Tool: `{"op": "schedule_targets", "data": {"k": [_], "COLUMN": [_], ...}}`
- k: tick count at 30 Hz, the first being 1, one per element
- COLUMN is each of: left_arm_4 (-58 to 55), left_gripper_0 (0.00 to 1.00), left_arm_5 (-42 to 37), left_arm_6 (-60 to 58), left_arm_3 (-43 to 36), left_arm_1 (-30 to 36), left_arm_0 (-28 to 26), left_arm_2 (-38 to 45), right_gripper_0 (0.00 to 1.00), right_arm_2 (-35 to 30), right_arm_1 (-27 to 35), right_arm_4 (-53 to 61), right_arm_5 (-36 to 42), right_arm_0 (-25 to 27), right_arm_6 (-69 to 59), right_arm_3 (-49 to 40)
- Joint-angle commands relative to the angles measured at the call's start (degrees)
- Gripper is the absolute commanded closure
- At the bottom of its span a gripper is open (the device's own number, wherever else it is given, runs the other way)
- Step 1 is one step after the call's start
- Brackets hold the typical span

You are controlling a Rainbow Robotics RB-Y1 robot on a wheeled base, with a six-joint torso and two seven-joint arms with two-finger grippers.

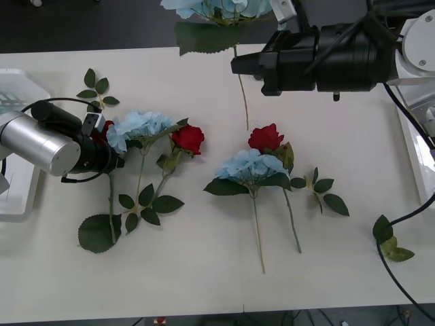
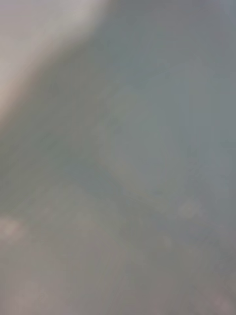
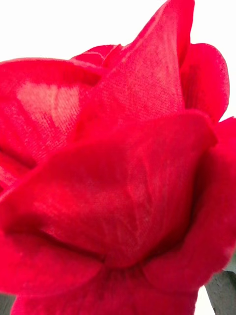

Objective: Place the red flowers into the right box and the blue flowers into the left box. If a person shows an open palm, hand one flower to the person first, then continue sorting.

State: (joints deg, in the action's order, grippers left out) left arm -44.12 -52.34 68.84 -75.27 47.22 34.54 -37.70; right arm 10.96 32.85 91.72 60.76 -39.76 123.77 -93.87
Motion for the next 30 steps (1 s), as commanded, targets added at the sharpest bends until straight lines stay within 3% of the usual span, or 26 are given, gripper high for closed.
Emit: {"op": "schedule_targets", "data": {"k": [1,8,13,15,21,24,30], "left_arm_4": [-0.44,-5.98,-6.86,-7.3,-11.17,-14.86,-20.04], "left_gripper_0": [0.0,0.0,0.0,0.0,0.0,0.0,0.0], "left_arm_5": [0.49,-0.39,-0.39,0.05,1.98,3.47,11.74], "left_arm_6": [0.24,0.24,0.77,1.21,1.91,2.18,2.79], "left_arm_3": [-2.95,-17.98,-30.28,-36.0,-49.44,-53.22,-55.6], "left_arm_1": [0.94,11.57,18.87,20.19,15.27,10.7,4.28], "left_arm_0": [2.2,-2.9,-13.53,-20.3,-36.56,-39.11,-37.62], "left_arm_2": [-0.8,0.52,7.9,13.53,30.23,33.74,31.72], "right_gripper_0": [1.0,1.0,1.0,1.0,1.0,1.0,1.0], "right_arm_2": [1.17,8.2,10.22,10.31,10.4,10.49,10.84], "right_arm_1": [-3.85,-3.76,-3.93,-4.11,-4.2,-4.2,-4.2], "right_arm_4": [2.85,4.96,4.96,4.96,4.96,4.96,4.96], "right_arm_5": [-2.22,-9.87,-10.92,-10.92,-10.84,-10.92,-10.92], "right_arm_0": [-3.05,-3.05,-3.05,-3.31,-3.31,-3.31,-3.31], "right_arm_6": [-0.11,-1.51,-4.59,-5.47,-6.35,-6.79,-7.58], "right_arm_3": [-2.2,-2.2,-2.11,-2.2,-2.11,-2.11,-2.11]}}
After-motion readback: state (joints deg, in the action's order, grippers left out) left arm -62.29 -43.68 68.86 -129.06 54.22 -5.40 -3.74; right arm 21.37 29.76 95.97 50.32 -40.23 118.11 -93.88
